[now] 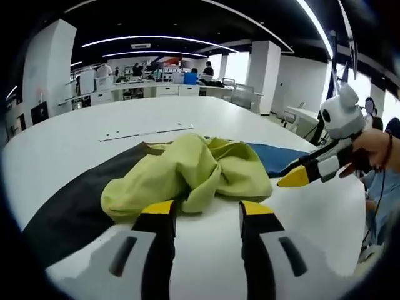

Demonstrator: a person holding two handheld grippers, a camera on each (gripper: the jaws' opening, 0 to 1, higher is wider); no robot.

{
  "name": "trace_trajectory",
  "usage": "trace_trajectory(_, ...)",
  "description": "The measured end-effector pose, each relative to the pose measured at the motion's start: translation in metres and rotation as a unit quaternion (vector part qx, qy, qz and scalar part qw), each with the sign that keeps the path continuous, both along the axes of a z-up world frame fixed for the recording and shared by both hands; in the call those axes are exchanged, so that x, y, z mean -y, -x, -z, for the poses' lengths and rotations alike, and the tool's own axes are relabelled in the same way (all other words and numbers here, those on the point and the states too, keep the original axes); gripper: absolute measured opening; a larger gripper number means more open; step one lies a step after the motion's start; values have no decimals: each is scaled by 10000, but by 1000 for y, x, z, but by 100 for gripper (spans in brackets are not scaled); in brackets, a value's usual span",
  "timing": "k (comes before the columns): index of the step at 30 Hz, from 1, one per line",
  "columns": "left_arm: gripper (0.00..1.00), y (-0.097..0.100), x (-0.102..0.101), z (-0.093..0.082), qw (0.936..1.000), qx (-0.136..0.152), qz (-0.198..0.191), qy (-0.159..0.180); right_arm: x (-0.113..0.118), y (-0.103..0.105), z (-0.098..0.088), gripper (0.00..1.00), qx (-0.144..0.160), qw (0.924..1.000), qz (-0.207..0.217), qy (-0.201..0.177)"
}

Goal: Fold the garment on the visible template until the final outline fits inside the template.

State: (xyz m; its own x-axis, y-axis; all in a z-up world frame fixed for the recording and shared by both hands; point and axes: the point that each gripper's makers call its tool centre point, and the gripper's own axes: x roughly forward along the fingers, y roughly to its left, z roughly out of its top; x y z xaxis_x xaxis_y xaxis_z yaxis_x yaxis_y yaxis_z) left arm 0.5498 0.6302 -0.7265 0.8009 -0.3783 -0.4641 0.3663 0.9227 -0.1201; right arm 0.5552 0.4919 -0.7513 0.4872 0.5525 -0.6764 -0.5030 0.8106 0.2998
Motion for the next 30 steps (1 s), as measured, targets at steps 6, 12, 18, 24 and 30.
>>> trace_trajectory(6, 29, -6, 8, 14, 9999, -66, 41, -124, -6, -3, 3, 23, 203, 9997, -72, -133)
trace_trajectory(12, 12, -11, 10, 19, 9999, -2, -103, -87, -12, -8, 7, 20, 264, 9992, -8, -306)
trace_trajectory(18, 15, -18, 4, 26, 9993, 2, -328, -153, -16, -11, 12, 18, 290, 9987, 66, -406)
trace_trajectory(24, 12, -28, -2, 23, 9987, 115, -422, -275, -19, -12, 13, 13, 315, 9983, 141, -462)
trace_trajectory(30, 12, -35, -12, 15, 9972, 327, -414, -531, -20, -12, 14, 12, 324, 9981, 180, -490)
